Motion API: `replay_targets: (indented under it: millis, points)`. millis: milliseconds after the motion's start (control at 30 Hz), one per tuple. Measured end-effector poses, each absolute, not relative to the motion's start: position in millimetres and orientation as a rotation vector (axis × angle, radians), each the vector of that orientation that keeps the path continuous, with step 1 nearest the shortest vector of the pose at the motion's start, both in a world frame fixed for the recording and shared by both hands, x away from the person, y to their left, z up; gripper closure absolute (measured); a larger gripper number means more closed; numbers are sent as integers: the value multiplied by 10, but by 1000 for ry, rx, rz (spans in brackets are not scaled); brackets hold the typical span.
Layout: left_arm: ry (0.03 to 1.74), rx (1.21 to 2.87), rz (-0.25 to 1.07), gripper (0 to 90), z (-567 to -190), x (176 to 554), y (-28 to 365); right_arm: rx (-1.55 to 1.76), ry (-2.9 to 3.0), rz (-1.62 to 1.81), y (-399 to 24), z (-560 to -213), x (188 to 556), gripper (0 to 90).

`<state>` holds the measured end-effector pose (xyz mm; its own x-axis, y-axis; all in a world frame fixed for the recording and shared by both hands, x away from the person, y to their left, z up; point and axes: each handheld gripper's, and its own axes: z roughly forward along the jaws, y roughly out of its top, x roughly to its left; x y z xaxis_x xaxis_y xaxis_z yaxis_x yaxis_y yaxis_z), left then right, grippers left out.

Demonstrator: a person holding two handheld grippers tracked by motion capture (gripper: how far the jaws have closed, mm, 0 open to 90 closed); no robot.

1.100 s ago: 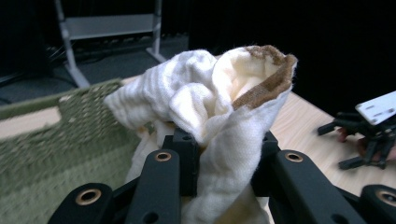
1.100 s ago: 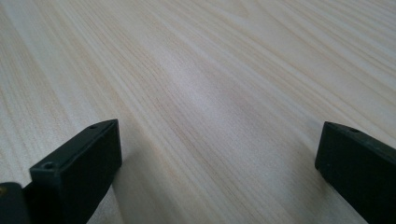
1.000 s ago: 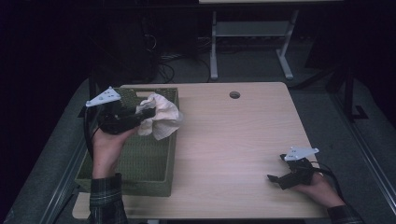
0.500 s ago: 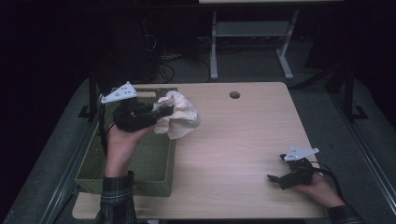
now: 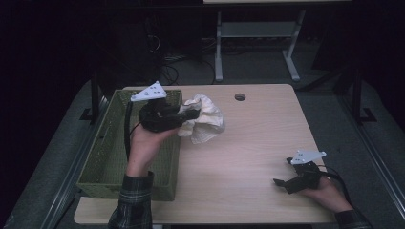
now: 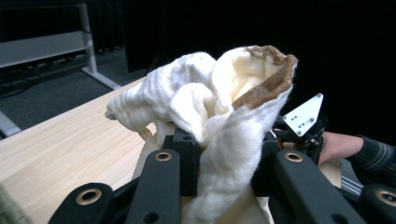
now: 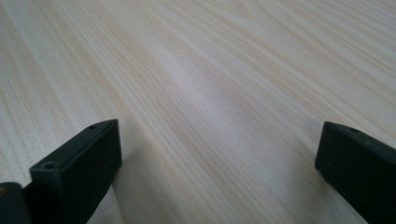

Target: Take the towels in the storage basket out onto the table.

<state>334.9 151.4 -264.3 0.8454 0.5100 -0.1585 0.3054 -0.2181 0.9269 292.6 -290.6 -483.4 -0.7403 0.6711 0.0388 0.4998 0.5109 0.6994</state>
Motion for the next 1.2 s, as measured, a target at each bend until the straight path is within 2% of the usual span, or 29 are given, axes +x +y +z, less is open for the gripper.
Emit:
replay_targets:
  millis: [600, 1200]
  points:
    - [539, 1907, 133, 707, -2813, 3433, 961, 993, 2517, 1049, -2907, -4834, 2926, 1]
    - [523, 2019, 54, 706, -3215, 3428, 432, 996, 2517, 1051, -2905, -4834, 2925, 1]
